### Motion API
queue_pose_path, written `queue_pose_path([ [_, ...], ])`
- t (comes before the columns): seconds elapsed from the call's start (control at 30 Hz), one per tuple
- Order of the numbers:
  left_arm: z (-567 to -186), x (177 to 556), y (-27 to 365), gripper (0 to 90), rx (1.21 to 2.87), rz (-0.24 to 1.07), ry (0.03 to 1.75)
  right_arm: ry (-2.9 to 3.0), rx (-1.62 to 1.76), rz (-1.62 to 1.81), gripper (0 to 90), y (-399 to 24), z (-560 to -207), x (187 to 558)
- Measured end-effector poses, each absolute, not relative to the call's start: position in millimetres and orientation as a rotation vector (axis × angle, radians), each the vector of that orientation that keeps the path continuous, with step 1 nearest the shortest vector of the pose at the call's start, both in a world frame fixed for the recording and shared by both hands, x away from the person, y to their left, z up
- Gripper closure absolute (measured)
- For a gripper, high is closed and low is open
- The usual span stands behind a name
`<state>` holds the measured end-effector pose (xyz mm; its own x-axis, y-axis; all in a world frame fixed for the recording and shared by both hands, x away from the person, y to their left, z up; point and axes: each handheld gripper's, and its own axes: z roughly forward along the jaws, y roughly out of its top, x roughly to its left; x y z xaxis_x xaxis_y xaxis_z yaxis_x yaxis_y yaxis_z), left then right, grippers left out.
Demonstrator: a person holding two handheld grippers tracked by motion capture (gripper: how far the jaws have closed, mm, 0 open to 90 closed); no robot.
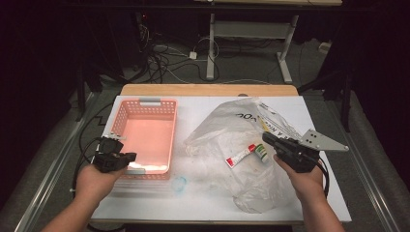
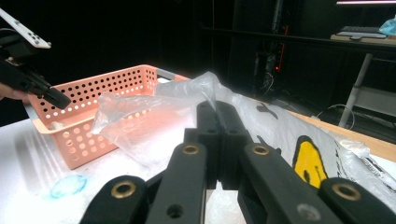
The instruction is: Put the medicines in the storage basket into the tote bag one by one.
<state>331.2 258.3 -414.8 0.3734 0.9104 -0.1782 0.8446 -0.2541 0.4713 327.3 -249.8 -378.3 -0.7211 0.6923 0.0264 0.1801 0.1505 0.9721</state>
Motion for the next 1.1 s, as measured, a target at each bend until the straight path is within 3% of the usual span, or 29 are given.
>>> queue_pose_path([
  [0.77, -427, 361, 245, 88.1, 2.428, -0.110, 1.625, 2.002, 0.834, 1.593, 90.0, -250, -378, 326],
  [0.9, -432, 376, 244, 88.0, 2.474, -0.091, 1.652, 2.001, 0.825, 1.594, 90.0, -250, -377, 326],
  [0.97, -431, 386, 244, 88.0, 2.413, 0.010, 1.669, 2.000, 0.825, 1.599, 90.0, -250, -377, 326],
  [1.1, -421, 389, 245, 87.9, 2.356, 0.037, 1.648, 2.006, 0.836, 1.604, 90.0, -250, -379, 327],
])
